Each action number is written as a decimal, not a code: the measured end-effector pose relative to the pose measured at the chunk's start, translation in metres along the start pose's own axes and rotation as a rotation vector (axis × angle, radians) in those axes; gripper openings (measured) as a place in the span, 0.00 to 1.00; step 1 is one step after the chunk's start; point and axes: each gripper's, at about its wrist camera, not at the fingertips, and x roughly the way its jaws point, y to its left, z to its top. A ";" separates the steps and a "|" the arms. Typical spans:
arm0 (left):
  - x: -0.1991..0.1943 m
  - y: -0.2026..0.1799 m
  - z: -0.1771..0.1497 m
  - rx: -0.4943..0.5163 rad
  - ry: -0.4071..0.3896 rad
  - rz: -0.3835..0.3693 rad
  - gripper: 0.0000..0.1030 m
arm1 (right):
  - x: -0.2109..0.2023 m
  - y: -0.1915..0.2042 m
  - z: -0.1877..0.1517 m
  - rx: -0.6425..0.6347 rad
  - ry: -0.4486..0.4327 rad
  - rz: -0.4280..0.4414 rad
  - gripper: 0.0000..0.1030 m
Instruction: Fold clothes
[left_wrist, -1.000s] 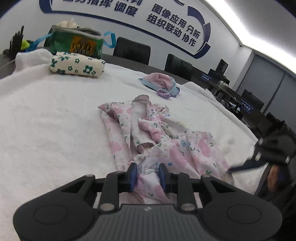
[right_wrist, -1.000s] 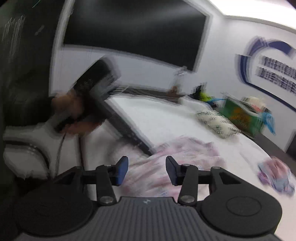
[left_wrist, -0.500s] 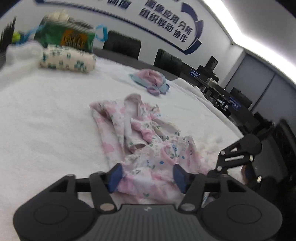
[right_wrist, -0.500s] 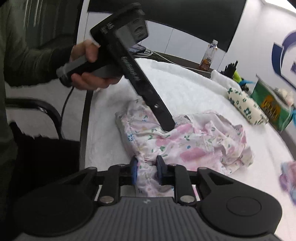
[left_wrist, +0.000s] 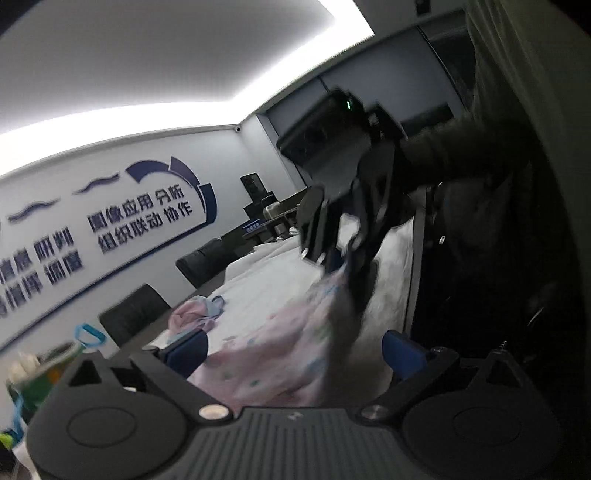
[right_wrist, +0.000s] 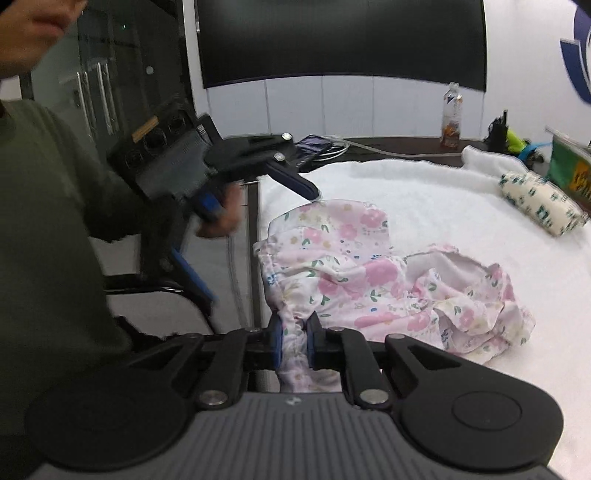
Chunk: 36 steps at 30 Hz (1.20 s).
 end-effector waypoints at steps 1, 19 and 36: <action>0.004 -0.002 -0.002 0.013 0.003 0.003 0.96 | -0.003 0.001 -0.001 0.012 -0.001 0.019 0.11; 0.046 0.102 -0.036 -0.806 0.182 -0.329 0.19 | -0.036 0.027 -0.056 -0.012 -0.285 -0.273 0.96; 0.070 0.165 -0.079 -1.416 0.167 -0.064 0.42 | 0.012 -0.115 -0.063 0.853 -0.385 0.057 0.22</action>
